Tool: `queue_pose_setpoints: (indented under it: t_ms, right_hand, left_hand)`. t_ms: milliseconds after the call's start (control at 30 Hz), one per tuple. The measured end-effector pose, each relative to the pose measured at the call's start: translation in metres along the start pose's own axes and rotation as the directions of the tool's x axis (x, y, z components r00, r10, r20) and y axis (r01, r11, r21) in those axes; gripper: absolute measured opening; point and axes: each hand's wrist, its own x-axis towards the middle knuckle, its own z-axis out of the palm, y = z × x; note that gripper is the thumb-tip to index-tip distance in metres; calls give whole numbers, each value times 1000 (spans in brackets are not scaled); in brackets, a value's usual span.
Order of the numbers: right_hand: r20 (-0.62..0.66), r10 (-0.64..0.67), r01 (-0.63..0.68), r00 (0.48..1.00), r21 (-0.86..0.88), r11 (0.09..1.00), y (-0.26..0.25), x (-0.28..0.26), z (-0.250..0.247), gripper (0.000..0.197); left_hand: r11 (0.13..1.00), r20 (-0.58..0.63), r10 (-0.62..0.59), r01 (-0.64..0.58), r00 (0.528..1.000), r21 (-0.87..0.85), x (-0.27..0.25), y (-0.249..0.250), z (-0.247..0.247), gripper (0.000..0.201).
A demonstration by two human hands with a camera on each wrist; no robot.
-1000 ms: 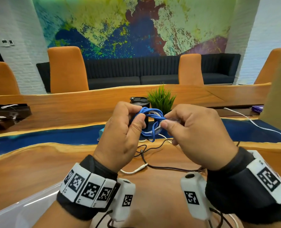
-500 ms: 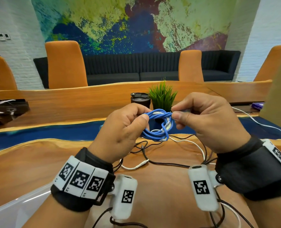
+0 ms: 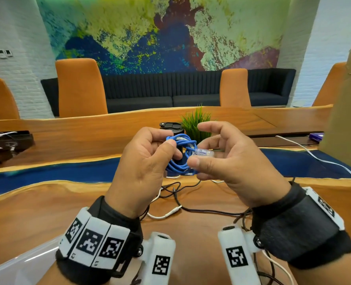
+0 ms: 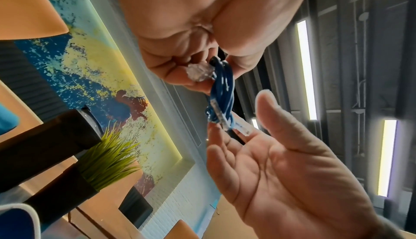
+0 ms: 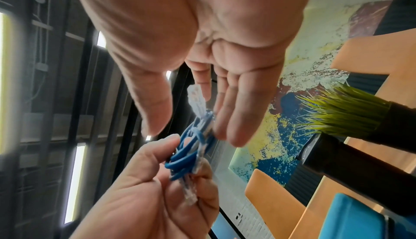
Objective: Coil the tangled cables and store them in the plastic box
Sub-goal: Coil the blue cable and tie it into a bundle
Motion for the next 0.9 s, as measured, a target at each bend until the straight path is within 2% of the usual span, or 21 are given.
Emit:
queue_pose_setpoints:
  t_ms: [67, 167, 333, 433, 533, 600, 667, 767, 833, 900]
  right_hand:
    - [77, 92, -95, 993, 41, 995, -2, -1, -1, 78]
    - [141, 146, -170, 979, 177, 969, 0, -1, 2, 69]
    - [33, 117, -122, 993, 309, 943, 4, 4, -2, 43]
    - [-94, 91, -65, 991, 251, 966, -2, 6, -23, 28]
    - [-270, 74, -24, 960, 185, 982, -14, 3, -67, 18]
    - [-329, 90, -64, 940, 89, 994, -23, 1, -100, 13]
    - [-345, 140, -169, 928, -56, 984, -26, -1, -128, 15]
    - [-309, 297, -387, 904, -294, 874, -12, -7, -152, 27]
    - [-245, 459, -519, 854, -437, 734, 8, -17, -157, 27]
    - [-207, 589, -577, 781, -599, 555, 27, -29, -156, 23]
  left_hand:
    - [1000, -14, 17, -16, 1000, 17, -1, 2, 0, 15]
    - [1000, -20, 4, -4, 1000, 14, -2, 3, 2, 16]
    - [995, 33, -66, 69, 997, -72, 0, 1, 2, 20]
    - [994, 55, -76, 80, 996, -73, 2, 1, -1, 33]
    - [996, 31, -57, 59, 998, -66, 4, 6, -6, 41]
    - [997, 18, -47, 48, 999, -53, 6, 6, -7, 39]
    - [999, 28, -43, 44, 999, -26, 6, 5, -6, 32]
    - [996, 98, -21, 12, 995, 94, 3, 6, -4, 25]
    - [980, 160, -1, -31, 987, 198, -1, 8, -2, 21]
    - [958, 202, 9, -66, 979, 278, -4, 11, -1, 14]
